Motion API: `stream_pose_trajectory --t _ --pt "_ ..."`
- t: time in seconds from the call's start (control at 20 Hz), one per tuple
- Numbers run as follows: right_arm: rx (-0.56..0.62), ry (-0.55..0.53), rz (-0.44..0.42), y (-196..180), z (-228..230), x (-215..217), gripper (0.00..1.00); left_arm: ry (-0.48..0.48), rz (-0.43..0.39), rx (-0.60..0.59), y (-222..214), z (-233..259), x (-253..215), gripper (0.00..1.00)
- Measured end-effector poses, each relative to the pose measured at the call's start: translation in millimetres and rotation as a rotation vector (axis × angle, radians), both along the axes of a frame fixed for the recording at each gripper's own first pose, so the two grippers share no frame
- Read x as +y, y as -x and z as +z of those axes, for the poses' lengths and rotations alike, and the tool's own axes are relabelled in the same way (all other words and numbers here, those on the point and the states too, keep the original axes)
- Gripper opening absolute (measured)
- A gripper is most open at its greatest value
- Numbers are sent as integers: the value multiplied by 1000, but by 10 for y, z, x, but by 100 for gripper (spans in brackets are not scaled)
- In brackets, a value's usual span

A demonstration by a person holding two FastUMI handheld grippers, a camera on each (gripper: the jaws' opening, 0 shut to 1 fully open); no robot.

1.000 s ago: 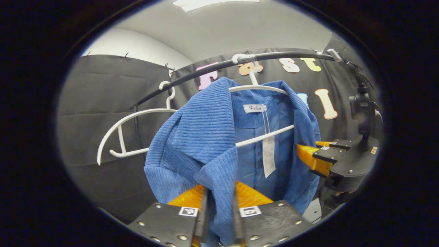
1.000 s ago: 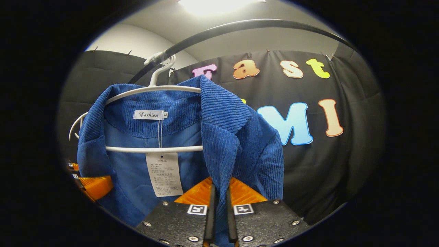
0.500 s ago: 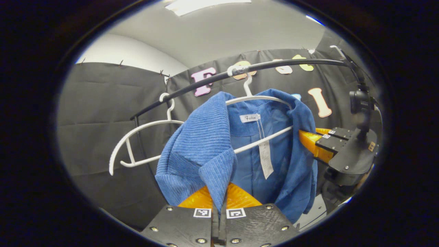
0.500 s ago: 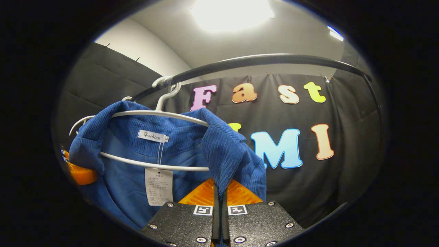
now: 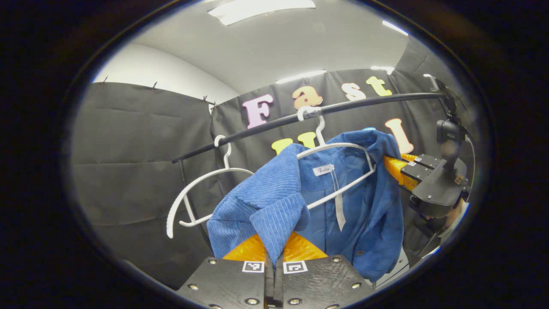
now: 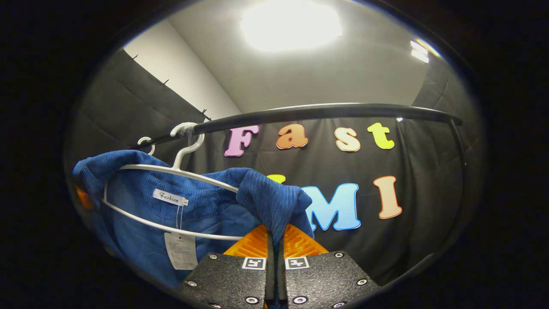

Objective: Grasp the clothes on the hanger with both hands and then place them into the laundry hamper below.

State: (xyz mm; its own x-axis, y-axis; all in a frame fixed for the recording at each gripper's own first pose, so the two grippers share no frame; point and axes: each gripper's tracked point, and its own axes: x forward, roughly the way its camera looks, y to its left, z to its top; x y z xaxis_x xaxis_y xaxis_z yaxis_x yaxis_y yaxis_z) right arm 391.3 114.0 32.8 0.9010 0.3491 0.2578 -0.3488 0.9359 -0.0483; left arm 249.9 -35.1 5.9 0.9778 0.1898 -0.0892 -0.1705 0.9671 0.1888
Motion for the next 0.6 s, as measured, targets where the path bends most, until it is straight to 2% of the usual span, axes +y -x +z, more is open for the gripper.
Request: stream_pose_trajectory --t 0.25,0.6 --pt "-10 -2 -35 -189 89 -102 2 37 -17 -16 93 222 113 1" --pt "-42 -3 -81 -415 180 -259 2 -42 -12 -103 195 734 359 0"
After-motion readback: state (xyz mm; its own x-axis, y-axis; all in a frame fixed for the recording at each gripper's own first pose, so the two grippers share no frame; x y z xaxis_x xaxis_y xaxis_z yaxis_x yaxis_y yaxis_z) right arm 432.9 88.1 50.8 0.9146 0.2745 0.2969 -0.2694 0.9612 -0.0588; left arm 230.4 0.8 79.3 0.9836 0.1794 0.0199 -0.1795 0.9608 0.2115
